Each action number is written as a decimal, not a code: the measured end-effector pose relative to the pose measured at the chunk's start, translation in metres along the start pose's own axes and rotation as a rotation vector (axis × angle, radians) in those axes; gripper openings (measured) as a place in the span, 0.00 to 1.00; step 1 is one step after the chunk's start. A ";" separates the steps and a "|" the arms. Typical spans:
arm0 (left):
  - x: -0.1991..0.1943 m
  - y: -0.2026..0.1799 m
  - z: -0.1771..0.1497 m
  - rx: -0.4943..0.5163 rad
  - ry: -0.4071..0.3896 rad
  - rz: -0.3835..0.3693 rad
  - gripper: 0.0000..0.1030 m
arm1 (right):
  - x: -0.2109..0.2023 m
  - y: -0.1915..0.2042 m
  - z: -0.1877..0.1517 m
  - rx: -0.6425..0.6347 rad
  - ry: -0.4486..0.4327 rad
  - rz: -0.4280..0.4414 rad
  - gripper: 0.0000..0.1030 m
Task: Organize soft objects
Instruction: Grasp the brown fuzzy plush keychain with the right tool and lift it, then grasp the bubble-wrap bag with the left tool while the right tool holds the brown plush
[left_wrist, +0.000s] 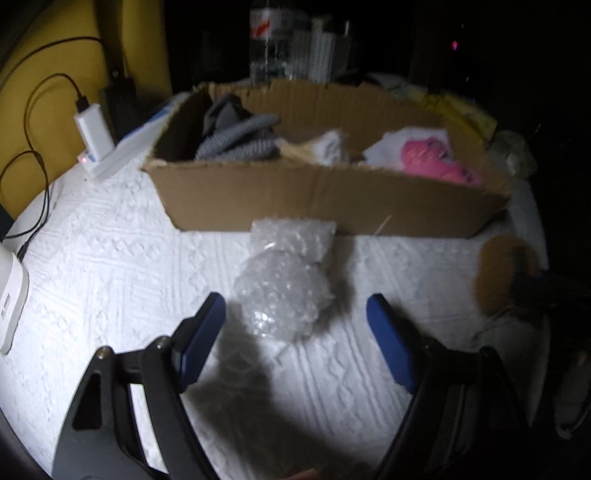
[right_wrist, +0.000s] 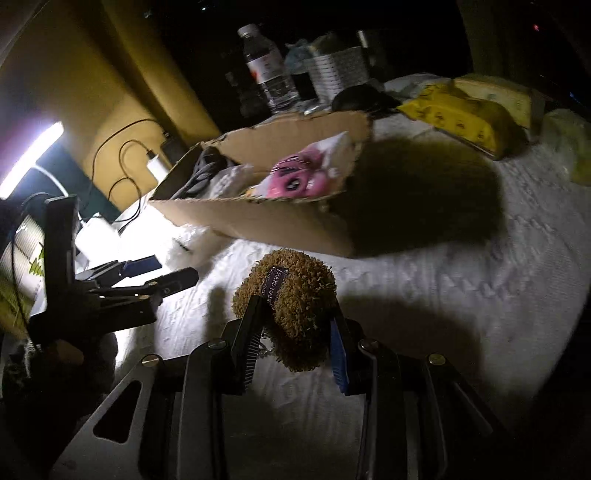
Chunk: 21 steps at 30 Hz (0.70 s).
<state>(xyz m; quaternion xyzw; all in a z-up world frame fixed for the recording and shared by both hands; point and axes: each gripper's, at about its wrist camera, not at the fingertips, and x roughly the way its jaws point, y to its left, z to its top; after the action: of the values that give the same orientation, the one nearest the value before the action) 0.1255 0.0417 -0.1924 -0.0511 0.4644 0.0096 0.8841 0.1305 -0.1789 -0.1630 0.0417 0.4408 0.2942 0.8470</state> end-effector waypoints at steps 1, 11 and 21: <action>0.001 -0.002 0.000 0.011 -0.008 0.018 0.78 | -0.001 -0.003 0.000 0.007 -0.002 -0.004 0.34; 0.004 -0.007 0.006 0.032 -0.020 0.054 0.47 | -0.008 -0.011 0.002 0.021 -0.012 -0.020 0.34; -0.012 -0.007 -0.005 0.024 -0.033 -0.028 0.36 | -0.014 0.000 0.005 0.024 -0.021 0.005 0.34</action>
<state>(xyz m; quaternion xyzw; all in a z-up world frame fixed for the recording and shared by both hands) 0.1149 0.0344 -0.1847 -0.0468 0.4491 -0.0075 0.8922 0.1282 -0.1856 -0.1494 0.0563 0.4353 0.2905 0.8503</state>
